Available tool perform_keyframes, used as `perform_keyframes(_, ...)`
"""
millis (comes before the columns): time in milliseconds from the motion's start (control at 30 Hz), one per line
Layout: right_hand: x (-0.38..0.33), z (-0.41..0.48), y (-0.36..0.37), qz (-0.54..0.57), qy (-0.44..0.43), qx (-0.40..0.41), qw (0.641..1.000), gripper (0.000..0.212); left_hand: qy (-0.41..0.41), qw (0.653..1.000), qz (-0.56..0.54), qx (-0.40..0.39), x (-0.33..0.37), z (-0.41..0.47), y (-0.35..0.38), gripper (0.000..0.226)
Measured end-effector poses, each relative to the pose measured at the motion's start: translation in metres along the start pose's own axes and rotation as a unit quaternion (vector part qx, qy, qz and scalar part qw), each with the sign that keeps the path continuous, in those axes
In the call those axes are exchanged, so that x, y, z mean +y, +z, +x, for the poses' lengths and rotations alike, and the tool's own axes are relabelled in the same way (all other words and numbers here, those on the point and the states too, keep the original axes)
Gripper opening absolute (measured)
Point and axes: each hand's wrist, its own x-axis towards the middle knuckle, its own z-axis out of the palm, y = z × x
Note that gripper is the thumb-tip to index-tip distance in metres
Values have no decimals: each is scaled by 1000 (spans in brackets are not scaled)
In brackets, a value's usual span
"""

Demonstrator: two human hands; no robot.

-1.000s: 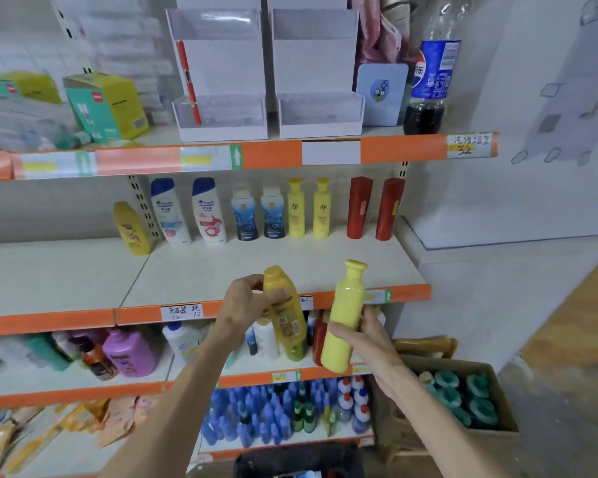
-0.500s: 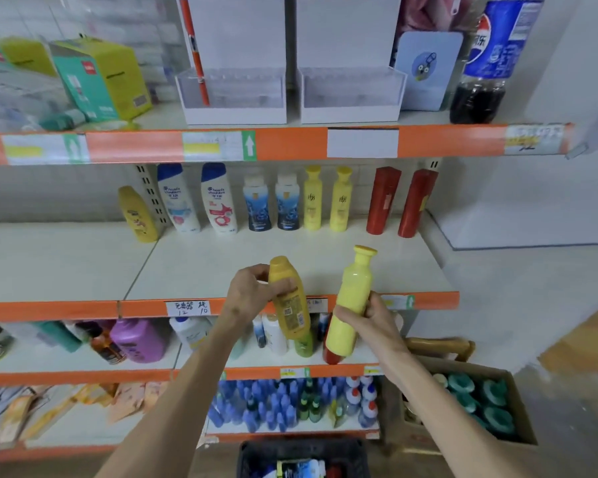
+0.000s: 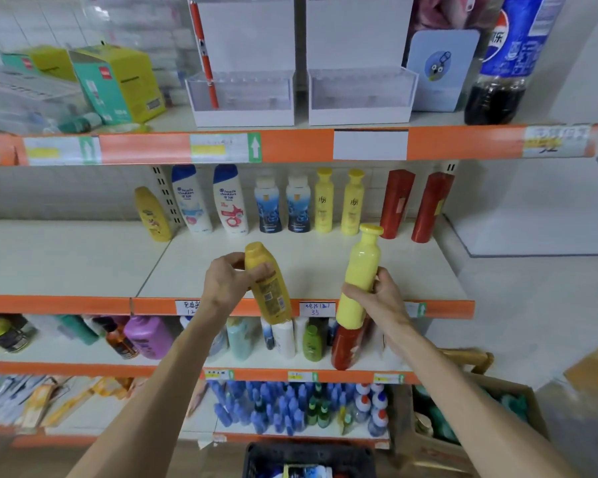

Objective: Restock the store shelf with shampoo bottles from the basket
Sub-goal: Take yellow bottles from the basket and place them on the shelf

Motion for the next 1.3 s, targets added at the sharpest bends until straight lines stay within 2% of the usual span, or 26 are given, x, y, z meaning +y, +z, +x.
perform_keyframes(200, -8, 59, 8, -11, -40, 49, 998, 50, 39, 999, 27, 14, 3, 53, 16, 26)
perform_keyframes(400, 23, 133, 11, -13, -73, 81, 994, 53, 92, 995, 29, 40, -9, 104, 60, 36)
perform_keyframes(700, 42, 190, 6, 17, -108, 109, 988, 53, 116, 993, 37, 1, -16, 134, 96, 32)
perform_keyframes(967, 43, 222, 28, 4, -118, 114, 986, 55, 98, 993, 59, 18, -15, 148, 100, 44)
perform_keyframes(1133, 41, 219, 27, -27, -95, 102, 990, 56, 111, 992, 58, 23, -20, 142, 100, 41)
perform_keyframes(1300, 39, 214, 11, -78, -63, -5, 995, 53, 123, 990, 58, 24, -22, 138, 102, 47)
